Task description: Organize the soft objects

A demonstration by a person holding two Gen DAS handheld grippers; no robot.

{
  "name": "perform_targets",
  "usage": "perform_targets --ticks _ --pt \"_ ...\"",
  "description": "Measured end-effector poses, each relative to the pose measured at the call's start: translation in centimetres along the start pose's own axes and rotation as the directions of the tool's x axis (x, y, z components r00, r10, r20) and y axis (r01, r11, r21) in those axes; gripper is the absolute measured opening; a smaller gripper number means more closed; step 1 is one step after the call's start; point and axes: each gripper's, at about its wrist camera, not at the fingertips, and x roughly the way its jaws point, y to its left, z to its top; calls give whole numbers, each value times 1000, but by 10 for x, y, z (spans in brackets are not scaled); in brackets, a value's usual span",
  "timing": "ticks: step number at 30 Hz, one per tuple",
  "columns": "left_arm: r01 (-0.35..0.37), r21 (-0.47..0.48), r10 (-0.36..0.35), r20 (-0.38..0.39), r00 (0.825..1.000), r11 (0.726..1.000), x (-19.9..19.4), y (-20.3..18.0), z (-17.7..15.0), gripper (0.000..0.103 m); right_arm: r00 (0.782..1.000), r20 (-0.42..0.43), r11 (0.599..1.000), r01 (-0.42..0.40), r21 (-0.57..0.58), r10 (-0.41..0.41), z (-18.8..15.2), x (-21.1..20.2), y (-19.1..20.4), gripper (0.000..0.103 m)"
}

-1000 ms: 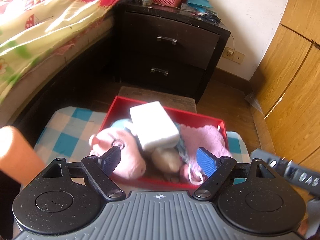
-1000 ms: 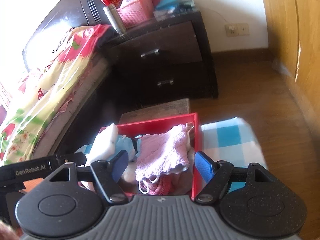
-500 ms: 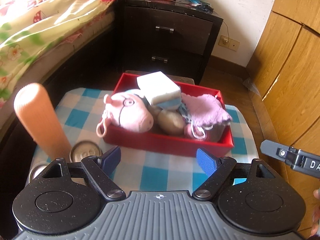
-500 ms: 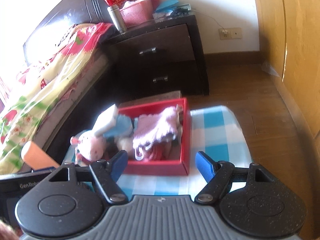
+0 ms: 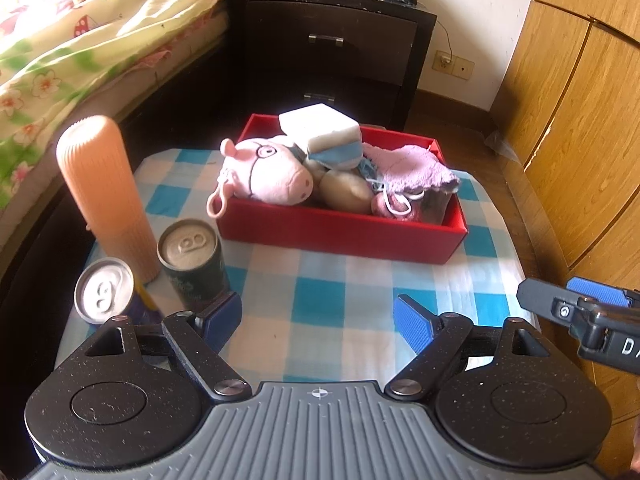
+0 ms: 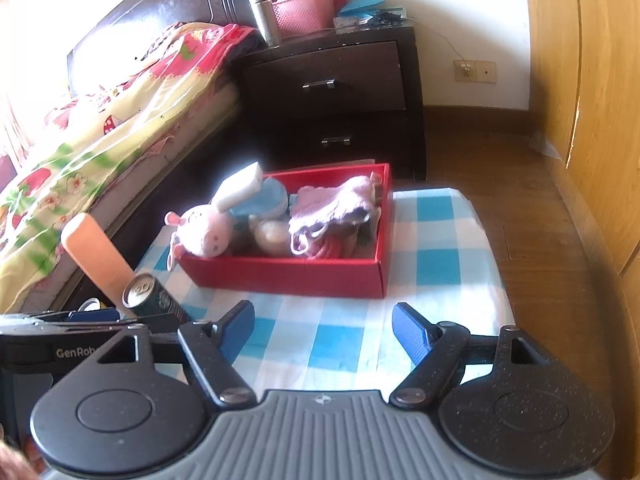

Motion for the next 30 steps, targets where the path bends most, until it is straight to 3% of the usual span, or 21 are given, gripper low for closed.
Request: perform_targets --ticks 12,30 --pt "8 -1 -8 5 1000 1000 -15 -1 -24 81 1000 2 1000 7 -9 -7 -29 -13 7 55" --pt "13 17 -13 11 1000 1000 -16 -12 -28 81 999 38 999 33 -6 -33 -32 -13 14 59"
